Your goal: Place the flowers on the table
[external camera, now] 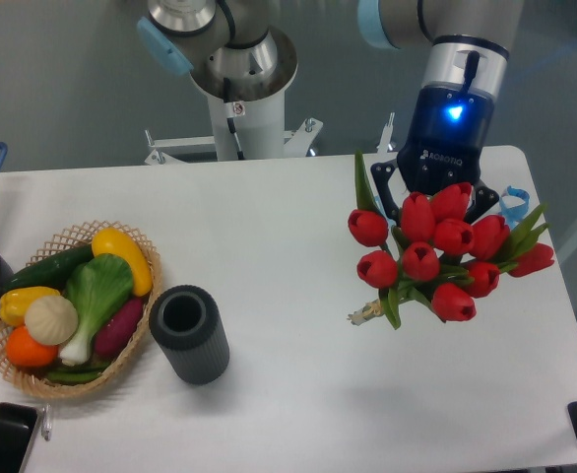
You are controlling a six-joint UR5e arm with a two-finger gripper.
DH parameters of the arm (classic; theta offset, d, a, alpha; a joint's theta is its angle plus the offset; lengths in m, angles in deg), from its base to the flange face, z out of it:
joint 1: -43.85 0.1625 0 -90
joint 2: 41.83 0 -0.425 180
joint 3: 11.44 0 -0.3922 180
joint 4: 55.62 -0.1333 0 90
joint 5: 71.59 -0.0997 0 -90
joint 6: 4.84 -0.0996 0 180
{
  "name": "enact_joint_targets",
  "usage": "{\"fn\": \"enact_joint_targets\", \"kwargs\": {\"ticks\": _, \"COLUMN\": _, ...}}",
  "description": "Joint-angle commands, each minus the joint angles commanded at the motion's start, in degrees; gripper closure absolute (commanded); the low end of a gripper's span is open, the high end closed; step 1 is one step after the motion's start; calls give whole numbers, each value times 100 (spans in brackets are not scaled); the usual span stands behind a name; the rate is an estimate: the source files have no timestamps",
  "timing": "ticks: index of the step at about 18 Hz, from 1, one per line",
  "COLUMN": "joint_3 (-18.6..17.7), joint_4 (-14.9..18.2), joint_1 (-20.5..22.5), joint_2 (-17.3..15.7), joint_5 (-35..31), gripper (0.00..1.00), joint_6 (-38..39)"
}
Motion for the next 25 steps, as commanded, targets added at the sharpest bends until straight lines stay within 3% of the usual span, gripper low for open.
{"fn": "enact_joint_targets", "kwargs": {"ticks": 10, "joint_3": -141, "joint_4": 26, "joint_1": -123, "joint_2": -158, "joint_5": -201, "gripper": 78, "joint_6": 9}}
{"fn": "enact_joint_targets", "kwargs": {"ticks": 16, "joint_3": -202, "joint_4": 35, "joint_1": -369, "joint_2": -123, "joint_5": -869, "gripper": 78, "joint_6": -219}}
{"fn": "enact_joint_targets", "kwargs": {"ticks": 25, "joint_3": -764, "joint_4": 131, "joint_1": -527, "joint_2": -132, "joint_5": -1994, "gripper": 78, "joint_6": -1423}}
